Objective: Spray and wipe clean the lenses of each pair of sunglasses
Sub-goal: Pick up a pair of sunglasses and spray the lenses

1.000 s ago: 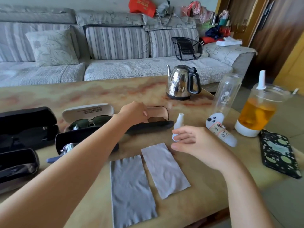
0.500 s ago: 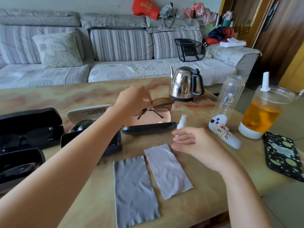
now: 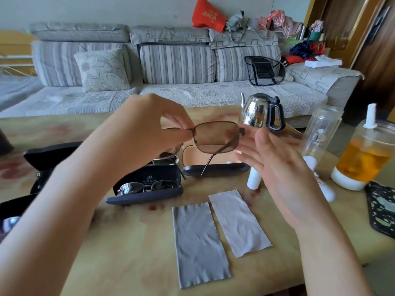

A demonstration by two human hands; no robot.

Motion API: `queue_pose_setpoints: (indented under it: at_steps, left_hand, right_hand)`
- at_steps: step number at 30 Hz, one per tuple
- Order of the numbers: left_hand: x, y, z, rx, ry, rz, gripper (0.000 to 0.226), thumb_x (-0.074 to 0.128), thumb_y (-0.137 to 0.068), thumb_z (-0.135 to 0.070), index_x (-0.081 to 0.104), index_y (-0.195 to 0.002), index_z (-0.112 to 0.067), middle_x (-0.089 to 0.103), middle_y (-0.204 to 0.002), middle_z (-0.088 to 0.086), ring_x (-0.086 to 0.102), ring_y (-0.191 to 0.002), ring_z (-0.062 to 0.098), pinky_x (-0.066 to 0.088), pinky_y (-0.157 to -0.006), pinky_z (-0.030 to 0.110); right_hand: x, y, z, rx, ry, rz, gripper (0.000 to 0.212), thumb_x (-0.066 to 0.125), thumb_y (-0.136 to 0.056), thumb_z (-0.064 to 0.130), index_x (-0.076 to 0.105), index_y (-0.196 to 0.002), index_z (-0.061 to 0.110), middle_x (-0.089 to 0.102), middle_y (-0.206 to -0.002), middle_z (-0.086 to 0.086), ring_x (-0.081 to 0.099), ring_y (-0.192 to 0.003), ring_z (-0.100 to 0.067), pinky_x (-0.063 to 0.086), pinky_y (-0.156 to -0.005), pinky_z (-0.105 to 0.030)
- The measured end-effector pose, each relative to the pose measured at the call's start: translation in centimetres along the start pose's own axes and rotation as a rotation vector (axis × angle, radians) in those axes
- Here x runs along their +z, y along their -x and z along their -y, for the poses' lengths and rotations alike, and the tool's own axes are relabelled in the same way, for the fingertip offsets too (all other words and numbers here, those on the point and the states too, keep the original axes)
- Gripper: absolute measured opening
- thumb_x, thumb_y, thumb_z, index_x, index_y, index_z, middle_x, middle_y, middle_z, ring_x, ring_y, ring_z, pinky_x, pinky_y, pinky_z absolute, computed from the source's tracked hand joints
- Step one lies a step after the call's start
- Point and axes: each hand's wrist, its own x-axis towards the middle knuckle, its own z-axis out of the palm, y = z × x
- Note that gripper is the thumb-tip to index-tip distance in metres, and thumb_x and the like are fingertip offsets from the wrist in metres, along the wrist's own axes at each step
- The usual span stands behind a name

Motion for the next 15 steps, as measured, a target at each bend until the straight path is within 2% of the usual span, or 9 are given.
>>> queue_pose_setpoints:
  at_steps: [3,5,7,10,15]
  left_hand:
    - [-1.4,0.9,-1.0,0.022,0.017,-0.049,0.013,0.072,-0.08,-0.028,0.068,-0.071,-0.036,0.062,-0.058,-0.031,0.049,-0.058,-0.028,0.031,-0.058,-0.006]
    - [-2.1,1.7,-1.4,0.03,0.051,-0.042,0.011,0.072,-0.077,-0.027,0.069,-0.069,-0.035,0.067,-0.068,-0.026,0.051,-0.062,-0.027,0.031,-0.061,-0.007]
    - [-2.2,2.7,-1.3,0.011,0.059,-0.034,0.009,0.071,-0.076,-0.026,0.071,-0.069,-0.033,0.069,-0.068,-0.021,0.053,-0.061,-0.024,0.032,-0.06,-0.006]
    - [-1.9,4.1,-0.6,-0.044,0.114,-0.002,0.007,0.072,-0.074,-0.022,0.073,-0.069,-0.026,0.07,-0.071,-0.02,0.06,-0.071,-0.017,0.035,-0.063,-0.005]
    - [-1.9,5.7,1.1,-0.185,0.279,0.058,0.005,0.075,-0.067,-0.033,0.073,-0.068,-0.029,0.071,-0.065,-0.017,0.061,-0.055,-0.009,0.038,-0.054,0.002]
  right_hand:
    - [1.1,0.3,1.1,-0.059,-0.023,0.043,0.044,0.058,-0.078,0.052,0.072,-0.103,0.02,0.072,-0.109,0.004,0.063,-0.111,-0.013,0.038,-0.11,-0.04]
    - [1.5,0.6,1.8,-0.077,-0.086,0.049,0.03,0.062,-0.073,0.049,0.076,-0.088,0.027,0.075,-0.096,0.007,0.066,-0.099,-0.009,0.041,-0.104,-0.032]
    - [1.7,0.9,2.1,-0.07,-0.154,0.062,0.017,0.066,-0.069,0.043,0.076,-0.077,0.032,0.074,-0.083,0.01,0.068,-0.091,-0.008,0.043,-0.099,-0.031]
    - [2.0,1.2,1.9,-0.043,-0.174,0.092,0.012,0.074,-0.069,0.034,0.076,-0.08,0.028,0.075,-0.083,0.004,0.07,-0.086,-0.012,0.048,-0.087,-0.023]
    - [2.7,1.3,1.2,-0.031,-0.222,0.157,0.008,0.074,-0.073,0.023,0.072,-0.081,0.026,0.069,-0.078,0.0,0.062,-0.078,-0.015,0.049,-0.08,-0.02]
